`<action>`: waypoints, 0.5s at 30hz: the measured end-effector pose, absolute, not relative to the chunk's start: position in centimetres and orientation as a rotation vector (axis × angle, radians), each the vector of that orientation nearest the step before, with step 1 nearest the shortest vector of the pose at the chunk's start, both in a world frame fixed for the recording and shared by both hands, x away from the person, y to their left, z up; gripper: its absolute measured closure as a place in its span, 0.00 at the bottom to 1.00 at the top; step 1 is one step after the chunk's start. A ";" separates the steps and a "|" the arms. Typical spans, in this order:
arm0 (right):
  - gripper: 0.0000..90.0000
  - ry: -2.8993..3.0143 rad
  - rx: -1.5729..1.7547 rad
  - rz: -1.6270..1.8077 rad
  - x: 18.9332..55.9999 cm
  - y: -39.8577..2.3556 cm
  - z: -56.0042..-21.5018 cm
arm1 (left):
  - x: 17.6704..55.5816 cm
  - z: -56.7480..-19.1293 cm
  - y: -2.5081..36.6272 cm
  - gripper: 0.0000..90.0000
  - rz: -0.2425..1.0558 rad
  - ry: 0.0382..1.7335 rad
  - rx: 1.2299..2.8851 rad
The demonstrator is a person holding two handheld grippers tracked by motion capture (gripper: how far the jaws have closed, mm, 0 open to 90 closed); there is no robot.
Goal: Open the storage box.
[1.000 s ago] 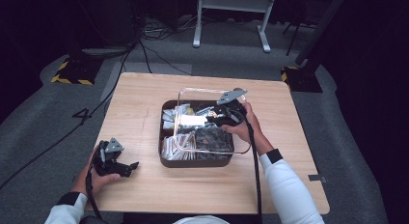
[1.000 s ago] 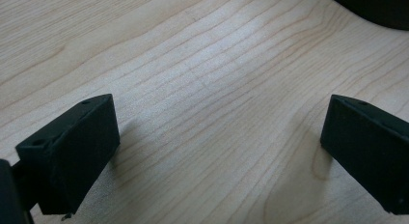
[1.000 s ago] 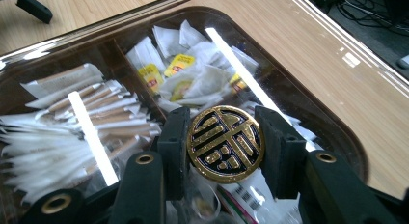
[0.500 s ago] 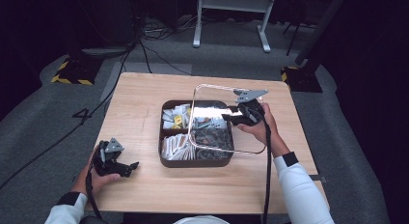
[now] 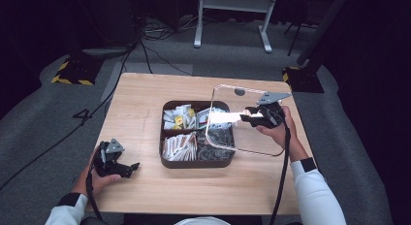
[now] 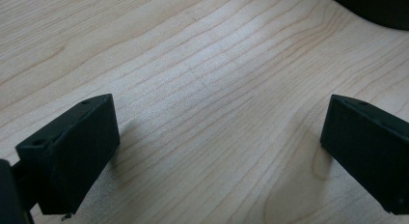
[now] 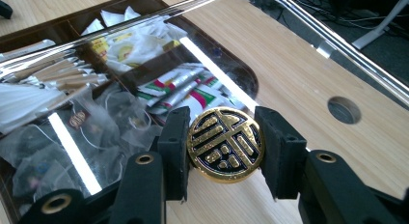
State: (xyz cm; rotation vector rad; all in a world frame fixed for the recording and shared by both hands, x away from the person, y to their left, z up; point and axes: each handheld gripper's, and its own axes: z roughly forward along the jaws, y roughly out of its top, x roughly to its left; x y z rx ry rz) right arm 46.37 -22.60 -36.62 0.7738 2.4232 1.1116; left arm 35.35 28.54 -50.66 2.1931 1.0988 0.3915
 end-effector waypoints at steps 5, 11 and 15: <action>0.66 2.410 0.794 1.099 46.1 -24.1 -36.7 | 35.4 -50.7 28.5 0.00 0.391 1.099 2.193; 0.66 2.393 0.828 1.093 45.9 -25.7 -37.0 | 35.4 -50.7 28.5 0.00 0.391 1.099 2.193; 0.66 2.377 0.843 1.088 45.9 -26.8 -37.1 | 35.4 -50.7 28.5 0.00 0.391 1.098 2.193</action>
